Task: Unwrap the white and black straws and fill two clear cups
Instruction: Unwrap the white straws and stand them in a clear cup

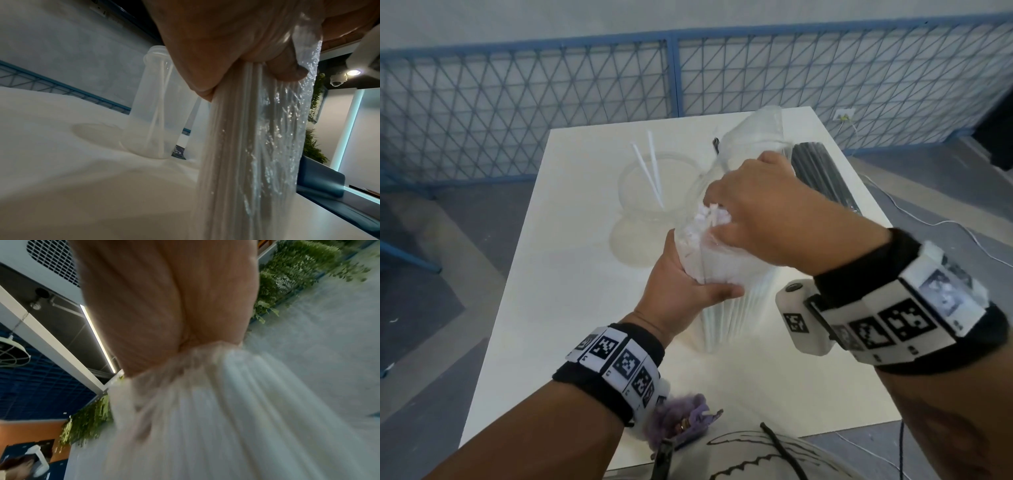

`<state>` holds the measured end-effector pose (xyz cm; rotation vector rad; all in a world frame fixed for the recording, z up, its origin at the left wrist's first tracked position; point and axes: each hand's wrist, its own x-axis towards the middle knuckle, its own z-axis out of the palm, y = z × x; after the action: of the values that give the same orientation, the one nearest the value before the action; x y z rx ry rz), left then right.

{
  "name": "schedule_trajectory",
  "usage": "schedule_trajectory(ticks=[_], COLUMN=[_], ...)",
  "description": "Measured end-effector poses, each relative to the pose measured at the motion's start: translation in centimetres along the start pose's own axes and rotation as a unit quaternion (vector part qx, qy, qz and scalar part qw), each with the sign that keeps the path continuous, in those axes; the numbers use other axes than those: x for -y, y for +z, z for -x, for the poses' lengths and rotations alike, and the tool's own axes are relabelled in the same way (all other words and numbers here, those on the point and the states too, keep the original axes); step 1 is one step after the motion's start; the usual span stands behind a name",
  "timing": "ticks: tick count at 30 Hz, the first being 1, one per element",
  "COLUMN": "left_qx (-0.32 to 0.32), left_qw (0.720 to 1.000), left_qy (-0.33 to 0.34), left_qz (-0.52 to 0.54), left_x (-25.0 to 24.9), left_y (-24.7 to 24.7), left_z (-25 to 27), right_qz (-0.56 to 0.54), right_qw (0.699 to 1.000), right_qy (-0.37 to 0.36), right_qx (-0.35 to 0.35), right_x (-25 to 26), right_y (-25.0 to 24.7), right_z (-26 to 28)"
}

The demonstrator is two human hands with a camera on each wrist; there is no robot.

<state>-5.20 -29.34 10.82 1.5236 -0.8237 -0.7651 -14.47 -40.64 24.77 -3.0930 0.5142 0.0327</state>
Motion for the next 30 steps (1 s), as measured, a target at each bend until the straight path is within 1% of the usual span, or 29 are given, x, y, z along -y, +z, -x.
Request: schedule_trajectory(ticks=[3,5,7,10,11,12,13,14,15,18,20,22,25,26,27,28,29,30], left_qx=[0.005,0.003,-0.001,0.009,0.015,0.02,0.028,0.04,0.055,0.098,0.112,0.124,0.146,0.15,0.151,0.149,0.146,0.143], left_qw=[1.0,1.0,1.0,0.999,0.999,0.999,0.998,0.998,0.997,0.992,0.99,0.988,0.98,0.977,0.975,0.972,0.971,0.969], left_qy=[-0.009,-0.014,-0.021,-0.042,-0.046,-0.047,-0.048,-0.048,-0.051,-0.067,-0.078,-0.093,-0.131,-0.146,-0.16,-0.172,-0.183,-0.192], left_qz=[0.011,-0.004,-0.014,0.009,0.012,0.009,0.006,0.007,0.015,0.039,0.029,0.014,0.022,0.031,0.041,0.049,0.056,0.064], left_x=[-0.1,-0.3,-0.4,-0.8,-0.9,-0.9,-1.0,-1.0,-1.0,-0.9,-0.9,-0.7,-0.1,0.2,0.5,0.8,1.2,1.4], left_y=[-0.2,-0.3,-0.4,-0.4,-0.4,-0.3,-0.3,-0.3,-0.4,-0.9,-1.2,-1.4,-1.8,-1.9,-2.0,-2.1,-2.2,-2.2], left_z=[0.4,0.6,0.7,0.7,0.7,0.7,0.7,0.7,0.6,0.4,0.3,0.4,0.6,0.6,0.7,0.8,0.9,1.0], right_qz=[-0.116,-0.179,-0.236,-0.329,-0.335,-0.318,-0.302,-0.308,-0.338,-0.45,-0.503,-0.548,-0.609,-0.612,-0.608,-0.594,-0.573,-0.55], right_qw=[0.993,0.982,0.969,0.94,0.938,0.943,0.948,0.945,0.934,0.883,0.85,0.821,0.764,0.754,0.749,0.755,0.77,0.788], right_qy=[0.005,0.014,0.027,0.082,0.092,0.093,0.093,0.1,0.11,0.13,0.149,0.139,0.119,0.114,0.102,0.093,0.099,0.118], right_qx=[-0.024,-0.059,-0.074,-0.022,0.004,0.032,0.048,0.046,0.03,-0.029,-0.055,-0.081,-0.176,-0.21,-0.244,-0.263,-0.264,-0.25], right_x=[-0.3,-0.7,-1.0,-1.2,-1.1,-0.9,-0.6,-0.4,-0.2,0.2,0.1,0.4,-0.5,-1.1,-1.7,-2.4,-2.9,-3.1], right_y=[-2.2,-3.4,-3.9,-2.8,-2.0,-1.2,-0.4,0.2,0.7,1.1,0.9,0.1,-2.5,-3.9,-5.2,-6.5,-7.3,-7.7], right_z=[0.1,0.1,0.1,0.4,0.4,0.2,0.1,0.0,-0.1,-0.1,-0.3,-0.5,-1.4,-1.7,-2.0,-2.6,-3.5,-4.4])
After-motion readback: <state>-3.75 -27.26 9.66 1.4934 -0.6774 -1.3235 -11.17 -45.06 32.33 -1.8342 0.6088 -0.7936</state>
